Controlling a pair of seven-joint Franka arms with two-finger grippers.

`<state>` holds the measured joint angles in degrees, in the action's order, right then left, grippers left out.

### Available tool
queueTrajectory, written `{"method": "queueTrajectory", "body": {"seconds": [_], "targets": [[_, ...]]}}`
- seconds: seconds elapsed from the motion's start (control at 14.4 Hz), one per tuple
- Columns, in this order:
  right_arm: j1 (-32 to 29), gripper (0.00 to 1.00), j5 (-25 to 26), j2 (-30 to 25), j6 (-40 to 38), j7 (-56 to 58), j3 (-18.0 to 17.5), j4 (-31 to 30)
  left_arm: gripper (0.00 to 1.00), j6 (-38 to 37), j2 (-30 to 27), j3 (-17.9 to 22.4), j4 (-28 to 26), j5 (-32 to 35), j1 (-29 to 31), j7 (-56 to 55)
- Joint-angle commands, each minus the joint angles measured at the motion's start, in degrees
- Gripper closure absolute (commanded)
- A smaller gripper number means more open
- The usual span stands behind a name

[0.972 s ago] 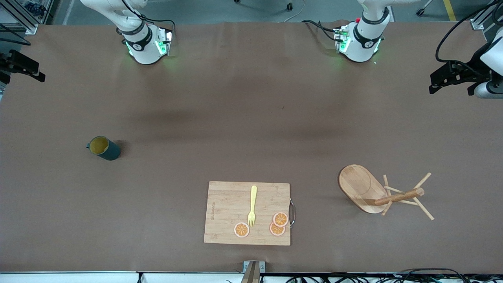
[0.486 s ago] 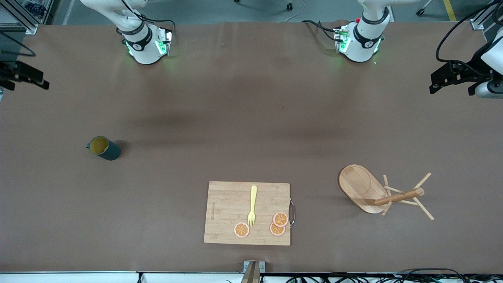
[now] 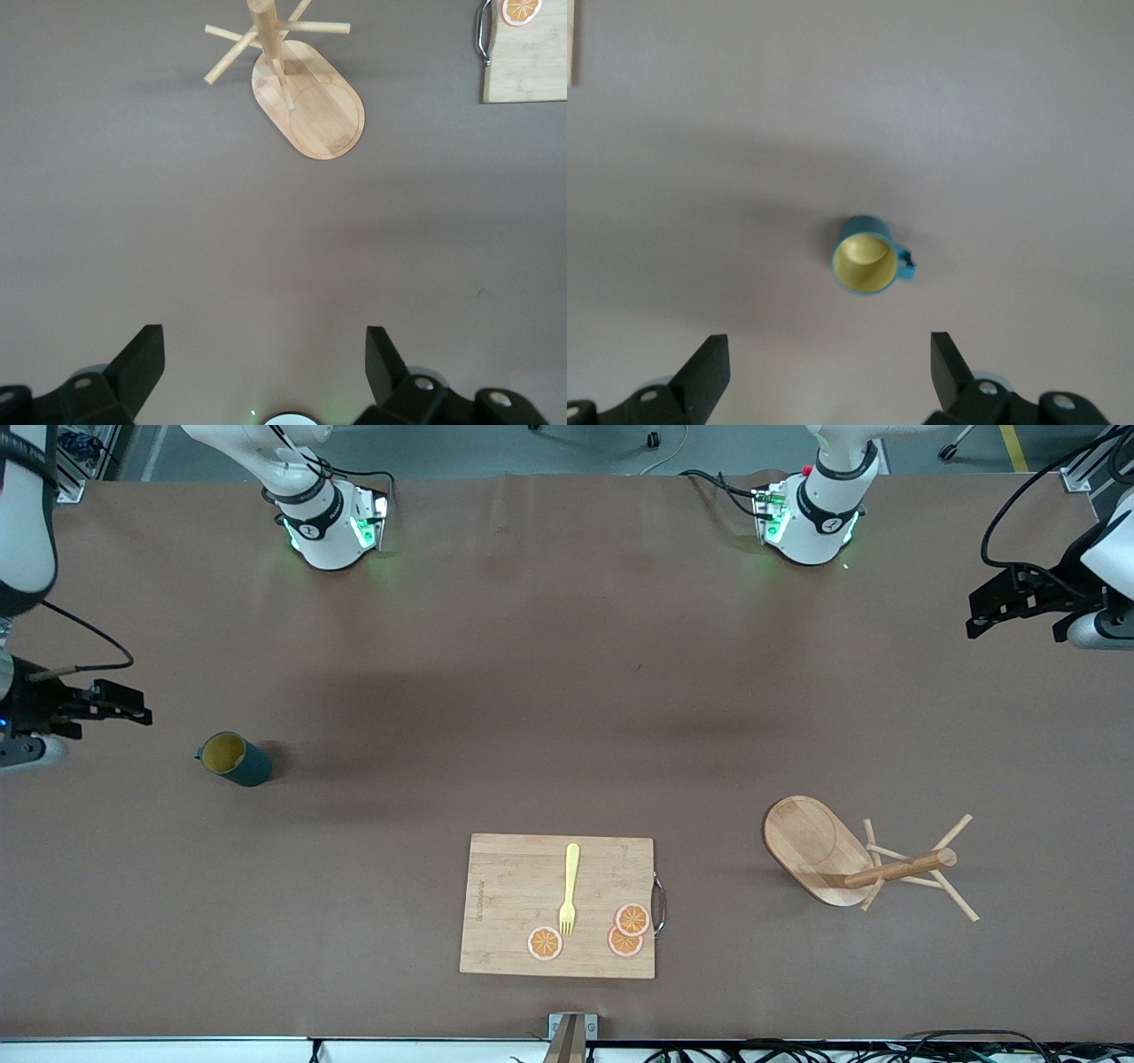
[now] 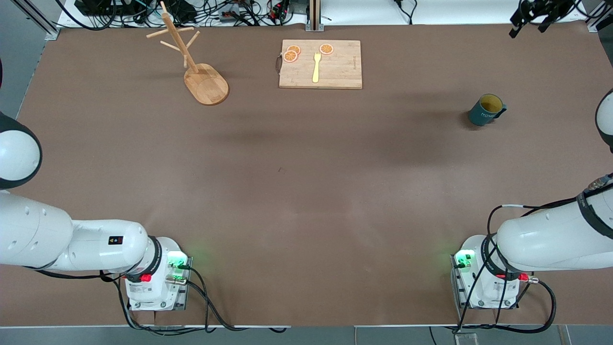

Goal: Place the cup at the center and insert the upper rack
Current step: 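Reach the right gripper to the teal mug and grasp its rim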

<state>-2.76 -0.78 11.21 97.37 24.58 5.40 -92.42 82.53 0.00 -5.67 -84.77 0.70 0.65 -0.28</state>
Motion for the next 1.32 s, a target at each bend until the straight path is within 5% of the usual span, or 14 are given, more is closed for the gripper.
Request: {"method": "queueTrajectory", "body": {"seconds": [0.0,0.56,1.25], "targets": [[-2.34,0.00,-0.53,-0.40,7.29,11.41,-0.39,-8.01,0.00,0.00,0.18,-0.30,0.40,0.09,0.23,0.55],[-4.54,0.00,-2.47,1.26,31.53,30.49,-0.30,-26.48,0.00,0.09,0.27,-0.39,0.22,0.18,0.05,0.37],[-5.24,0.02,-2.47,9.27,36.93,33.34,-0.30,-27.20,0.00,0.97,0.27,-0.74,-0.39,0.18,-0.12,0.37]]}}
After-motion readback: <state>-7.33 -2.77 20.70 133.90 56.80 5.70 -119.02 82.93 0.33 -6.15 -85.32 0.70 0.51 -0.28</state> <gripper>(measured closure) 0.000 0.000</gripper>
